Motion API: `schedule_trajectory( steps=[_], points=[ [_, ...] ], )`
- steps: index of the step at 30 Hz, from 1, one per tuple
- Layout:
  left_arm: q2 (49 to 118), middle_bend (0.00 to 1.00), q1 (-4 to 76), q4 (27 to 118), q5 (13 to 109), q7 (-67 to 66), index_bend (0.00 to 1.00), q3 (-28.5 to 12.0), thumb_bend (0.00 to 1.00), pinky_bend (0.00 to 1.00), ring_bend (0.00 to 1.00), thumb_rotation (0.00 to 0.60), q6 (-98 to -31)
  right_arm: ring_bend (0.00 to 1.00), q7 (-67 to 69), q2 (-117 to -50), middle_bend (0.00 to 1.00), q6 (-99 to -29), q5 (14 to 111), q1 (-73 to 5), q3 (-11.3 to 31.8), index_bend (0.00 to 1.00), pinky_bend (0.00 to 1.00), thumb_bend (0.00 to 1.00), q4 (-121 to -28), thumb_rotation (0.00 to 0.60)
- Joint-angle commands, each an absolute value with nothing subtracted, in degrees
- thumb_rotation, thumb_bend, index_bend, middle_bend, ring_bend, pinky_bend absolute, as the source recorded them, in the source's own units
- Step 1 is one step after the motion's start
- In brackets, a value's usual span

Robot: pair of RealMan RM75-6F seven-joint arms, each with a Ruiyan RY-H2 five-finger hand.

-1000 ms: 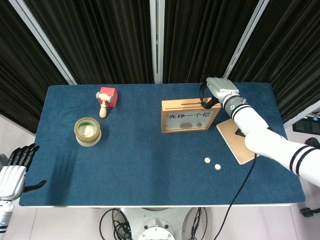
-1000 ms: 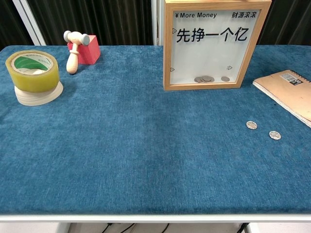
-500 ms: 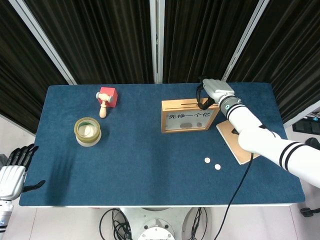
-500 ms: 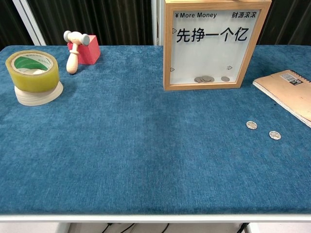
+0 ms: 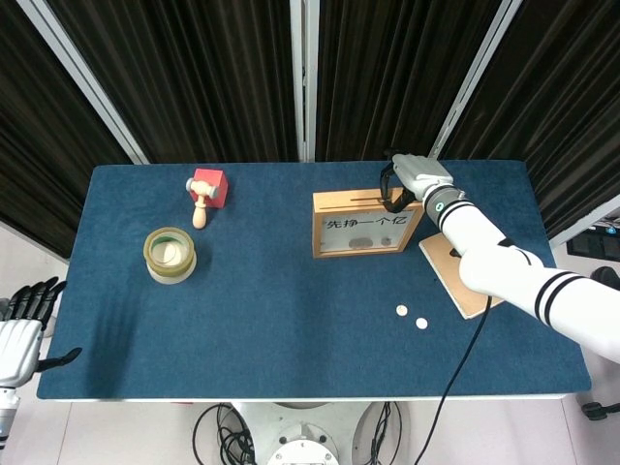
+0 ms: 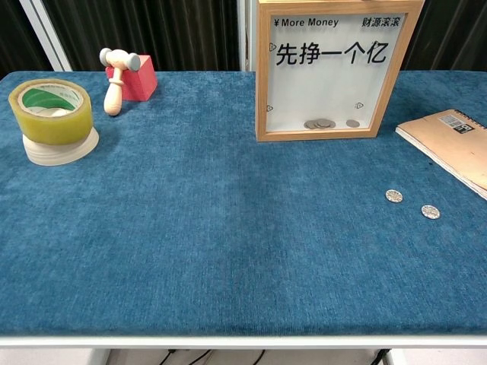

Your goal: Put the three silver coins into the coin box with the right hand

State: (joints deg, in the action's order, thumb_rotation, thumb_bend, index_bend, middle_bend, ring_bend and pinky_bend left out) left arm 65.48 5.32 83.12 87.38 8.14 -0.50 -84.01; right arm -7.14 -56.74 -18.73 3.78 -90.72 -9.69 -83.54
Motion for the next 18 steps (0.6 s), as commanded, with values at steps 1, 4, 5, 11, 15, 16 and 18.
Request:
schedule_trajectory(
  steps=[1,4,5,11,15,16,18],
  points=[
    [65.4,0.01,5.3,83.1,87.4,8.2,0.06,-0.5,0.00,0.00,0.00,0.600,-84.0,0.00,-6.2,-57.0,0.01,-18.8,4.5,-90.9,-10.0,0.74,0.00,0.48,-83.3,0.600],
    [65.5,0.01,5.3,83.1,87.4,8.2,0.06,-0.5,0.00,0.00,0.00,0.600,-84.0,0.00,-5.1,-57.2,0.01,-19.1,5.2,-90.9,-9.9,0.74,0.00,0.48,-83.1,0.600],
    [65.5,0.01,5.3,83.1,87.4,8.2,0.06,-0.5,0.00,0.00,0.00,0.600,-84.0,0.00,-4.9,-57.3,0.01,-19.0,5.4,-91.0,-10.0,0.74,0.00,0.48,-83.1,0.600],
    [65.5,0.01,5.3,83.1,87.3,8.0,0.06,-0.5,0.00,0.00,0.00,0.600,-83.8,0.00,-3.3,-57.5,0.01,-19.1,6.7,-91.1,-10.4,0.74,0.00,0.48,-82.7,0.600],
    [65.5,0.01,5.4,83.2,87.3,8.0,0.06,-0.6,0.00,0.00,0.00,0.600,-83.8,0.00,-2.5,-57.6,0.01,-18.6,7.4,-91.2,-10.8,0.74,0.00,0.48,-82.6,0.600],
    [65.5,0.01,5.4,83.2,87.3,7.9,0.06,-0.6,0.00,0.00,0.00,0.600,-83.8,0.00,-2.3,-57.6,0.01,-18.5,7.6,-91.3,-11.0,0.73,0.00,0.48,-82.5,0.600],
    [65.5,0.01,5.4,83.2,87.3,7.9,0.06,-0.6,0.00,0.00,0.00,0.600,-83.7,0.00,-1.8,-57.6,0.01,-18.4,7.9,-91.3,-11.1,0.72,0.00,0.48,-82.5,0.600]
  ],
)
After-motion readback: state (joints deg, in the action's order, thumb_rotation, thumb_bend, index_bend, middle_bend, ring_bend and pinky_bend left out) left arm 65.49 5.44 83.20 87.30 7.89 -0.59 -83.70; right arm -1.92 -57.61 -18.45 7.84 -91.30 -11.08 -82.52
